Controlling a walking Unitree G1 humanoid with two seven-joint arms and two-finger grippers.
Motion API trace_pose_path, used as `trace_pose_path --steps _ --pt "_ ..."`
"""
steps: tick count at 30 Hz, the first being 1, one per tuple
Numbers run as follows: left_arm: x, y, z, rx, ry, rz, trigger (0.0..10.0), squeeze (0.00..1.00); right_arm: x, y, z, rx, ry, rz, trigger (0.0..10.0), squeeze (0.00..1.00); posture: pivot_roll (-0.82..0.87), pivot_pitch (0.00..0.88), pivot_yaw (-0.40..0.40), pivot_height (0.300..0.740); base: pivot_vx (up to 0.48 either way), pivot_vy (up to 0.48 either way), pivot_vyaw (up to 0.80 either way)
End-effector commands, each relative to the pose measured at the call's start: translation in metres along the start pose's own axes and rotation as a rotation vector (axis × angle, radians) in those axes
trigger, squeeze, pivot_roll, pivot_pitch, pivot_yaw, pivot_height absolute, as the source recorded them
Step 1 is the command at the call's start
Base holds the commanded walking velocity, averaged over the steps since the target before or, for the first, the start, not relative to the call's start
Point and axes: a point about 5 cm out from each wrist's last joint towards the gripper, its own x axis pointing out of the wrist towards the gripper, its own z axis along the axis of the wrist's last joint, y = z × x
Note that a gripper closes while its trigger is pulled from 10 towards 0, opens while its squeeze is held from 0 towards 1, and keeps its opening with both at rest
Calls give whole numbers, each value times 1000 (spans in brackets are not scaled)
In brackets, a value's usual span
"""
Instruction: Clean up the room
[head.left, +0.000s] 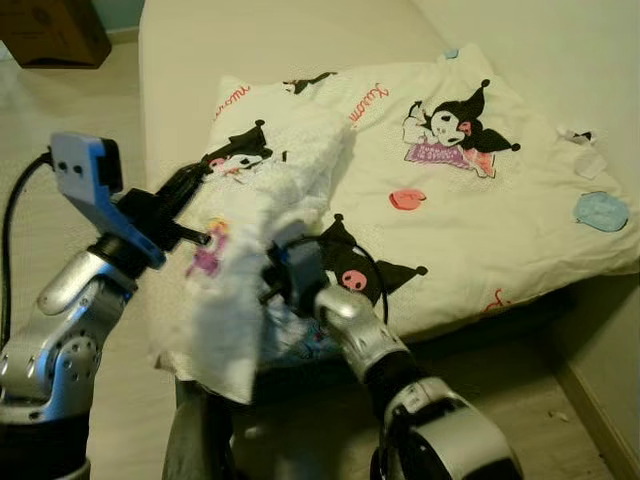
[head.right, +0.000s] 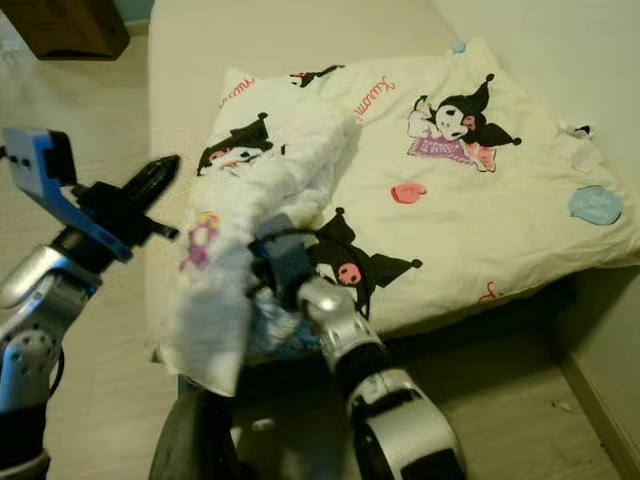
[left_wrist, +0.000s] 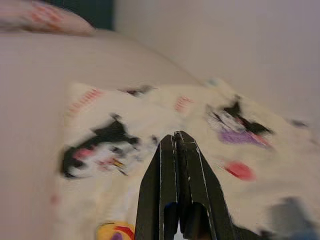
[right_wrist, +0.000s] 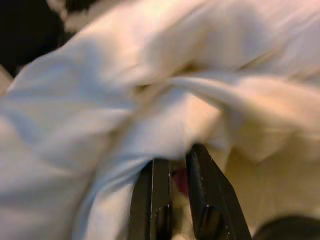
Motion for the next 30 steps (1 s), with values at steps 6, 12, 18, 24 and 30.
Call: trace_pose_path --steps 6,12,18,24,30 --pt "-2 28 23 89 -65 106 10000 0 33 96 40 269 -156 179 8157 0 -15 261 19 553 0 0 0" --pt "2 37 39 107 -119 139 10000 0 30 162 27 331 -80 423 10000 0 -5 256 13 553 0 0 0" --pt "9 41 38 109 -108 138 10000 0 21 200 16 311 -47 544 10000 0 0 258 18 553 0 0 0" --pt "20 30 -5 132 74 84 10000 0 22 61 6 172 -32 60 10000 0 0 266 19 553 0 0 0" --pt "43 5 -38 101 141 -40 10000 0 -18 -58 17 16 -58 -275 10000 0 -44 267 47 553 0 0 0"
